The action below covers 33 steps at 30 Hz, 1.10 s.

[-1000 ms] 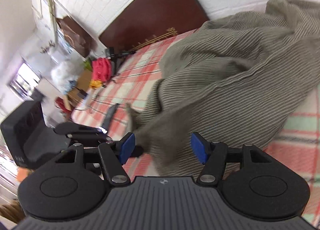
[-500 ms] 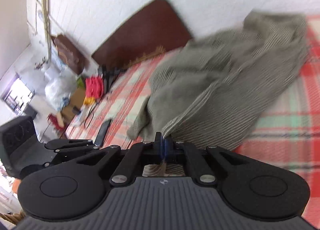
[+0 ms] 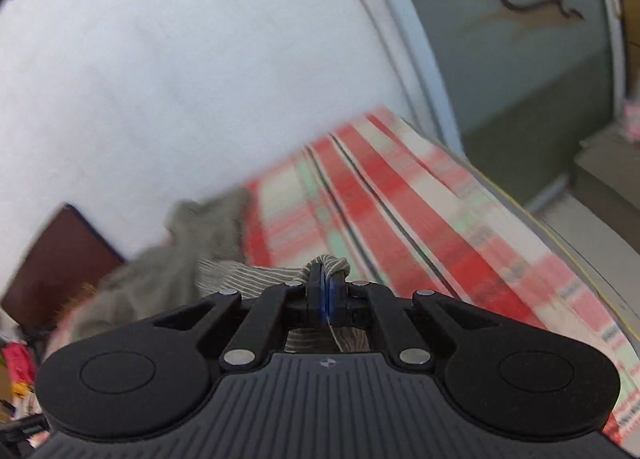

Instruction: Fold clothes

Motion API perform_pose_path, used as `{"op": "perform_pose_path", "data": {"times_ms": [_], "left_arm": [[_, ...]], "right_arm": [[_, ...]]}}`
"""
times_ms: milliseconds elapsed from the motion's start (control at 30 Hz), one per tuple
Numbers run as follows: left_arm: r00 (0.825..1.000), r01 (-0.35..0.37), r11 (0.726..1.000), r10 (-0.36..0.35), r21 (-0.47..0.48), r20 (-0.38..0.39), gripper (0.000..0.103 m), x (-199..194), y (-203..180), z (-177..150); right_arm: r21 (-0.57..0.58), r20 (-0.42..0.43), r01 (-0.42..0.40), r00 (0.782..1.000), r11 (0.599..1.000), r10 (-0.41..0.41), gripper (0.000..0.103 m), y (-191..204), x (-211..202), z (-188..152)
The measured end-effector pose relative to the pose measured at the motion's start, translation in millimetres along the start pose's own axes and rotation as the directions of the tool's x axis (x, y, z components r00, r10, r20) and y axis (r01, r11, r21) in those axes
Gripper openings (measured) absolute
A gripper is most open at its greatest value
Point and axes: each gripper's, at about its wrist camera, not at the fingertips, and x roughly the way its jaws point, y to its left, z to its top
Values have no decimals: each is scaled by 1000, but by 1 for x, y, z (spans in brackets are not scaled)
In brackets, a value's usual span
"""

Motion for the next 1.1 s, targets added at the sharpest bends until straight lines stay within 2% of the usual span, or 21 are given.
{"op": "perform_pose_path", "data": {"times_ms": [67,100,133,167,200,233,267,333,433,533,567,600,633,667,700,833,933,1000,1100], "left_arm": [[999,26,999,-27,-26,-39,66,10,3,-1],[998,41,998,-43,-37,-51,67,13,3,-2],[997,49,998,-51,-40,-55,68,13,2,-3],[998,47,998,-48,-35,-50,71,11,0,-4],[999,34,999,-35,-27,-38,77,11,-1,-2],[999,22,1000,-22,-20,-25,80,11,-3,0],[1000,3,1000,-3,-14,-11,81,12,-5,0],[1000,-2,1000,2,2,-7,81,16,-11,1],[1000,3,1000,-2,23,-15,82,27,-17,2],[999,4,1000,-4,15,-38,79,41,-18,1],[999,14,1000,-13,5,-48,70,45,-18,1],[998,22,1000,-22,-3,-56,51,48,-18,2],[998,17,1000,-17,-3,-61,37,50,-17,2],[998,13,1000,-13,-4,-67,10,52,-17,3],[998,8,1000,-9,-7,-63,5,51,-16,3],[999,48,996,-48,-69,2,1,27,-7,8],[993,91,993,-85,-70,82,0,-6,-5,11],[985,128,989,-119,-67,124,0,-26,-4,12],[972,184,980,-171,-70,160,1,-48,-6,12]], "right_arm": [[-31,-89,44,995,999,-47,5,0,17,-13],[-38,-89,63,994,997,-66,5,4,18,-16],[-45,-89,82,992,996,-85,15,8,18,-20],[-52,-43,107,993,993,-109,26,13,12,-20],[-58,3,133,991,989,-133,55,19,6,-20],[-82,75,160,985,984,-154,70,27,1,-17],[-122,140,176,977,977,-158,70,36,-6,-15],[-216,203,161,972,963,-117,70,57,-16,-13],[-300,143,-11,988,954,56,70,87,-19,-22],[-360,13,-167,983,918,184,70,119,-5,-41],[-372,-27,-198,979,907,203,70,129,3,-50],[-383,-68,-230,973,895,221,71,140,10,-58],[-392,-109,-262,965,882,239,71,151,18,-67],[-396,-160,-297,954,869,254,71,162,25,-76],[-405,-205,-333,941,852,270,71,171,32,-86],[-477,-304,-423,902,770,307,74,210,51,-118],[-548,-331,-461,886,698,325,75,235,60,-135],[-598,-331,-465,885,652,327,77,252,62,-144],[-634,-329,-472,882,613,338,77,268,66,-153]]}}
